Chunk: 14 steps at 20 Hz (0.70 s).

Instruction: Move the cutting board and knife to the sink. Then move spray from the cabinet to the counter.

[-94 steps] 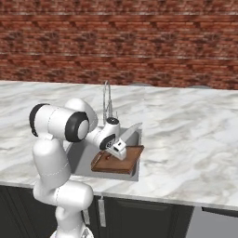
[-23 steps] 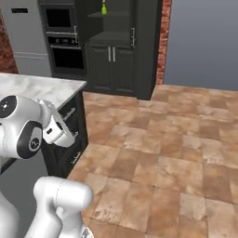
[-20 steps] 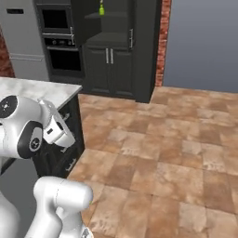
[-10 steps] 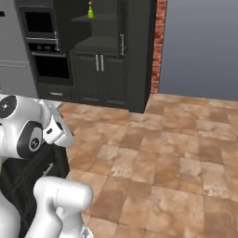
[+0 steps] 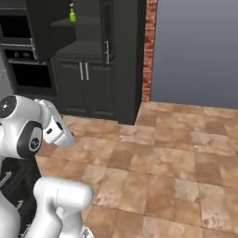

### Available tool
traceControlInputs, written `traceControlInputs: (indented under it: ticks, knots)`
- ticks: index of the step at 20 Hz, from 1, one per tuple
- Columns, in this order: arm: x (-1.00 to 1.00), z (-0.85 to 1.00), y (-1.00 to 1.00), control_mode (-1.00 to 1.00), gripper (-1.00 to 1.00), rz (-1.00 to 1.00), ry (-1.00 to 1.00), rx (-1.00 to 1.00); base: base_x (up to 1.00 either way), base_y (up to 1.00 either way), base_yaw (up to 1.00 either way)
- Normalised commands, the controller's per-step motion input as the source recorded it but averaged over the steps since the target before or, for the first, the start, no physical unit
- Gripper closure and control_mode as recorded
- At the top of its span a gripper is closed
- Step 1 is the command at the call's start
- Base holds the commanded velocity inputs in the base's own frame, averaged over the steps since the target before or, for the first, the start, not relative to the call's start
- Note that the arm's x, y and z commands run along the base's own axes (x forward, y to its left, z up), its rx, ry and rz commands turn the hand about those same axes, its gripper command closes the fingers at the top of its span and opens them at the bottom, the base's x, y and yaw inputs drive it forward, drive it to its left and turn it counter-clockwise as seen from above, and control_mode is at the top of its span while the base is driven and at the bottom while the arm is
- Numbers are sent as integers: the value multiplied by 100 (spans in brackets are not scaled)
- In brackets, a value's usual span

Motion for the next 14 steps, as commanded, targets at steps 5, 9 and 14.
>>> traceControlInputs:
  ticks: [5,9,14]
  knots:
    - [0,0,0,100,-100,0,0,0,100,22,0]
    - [0,0,0,100,-100,0,0,0,100,26,0]
    - [0,0,0,100,-100,0,0,0,100,27,0]
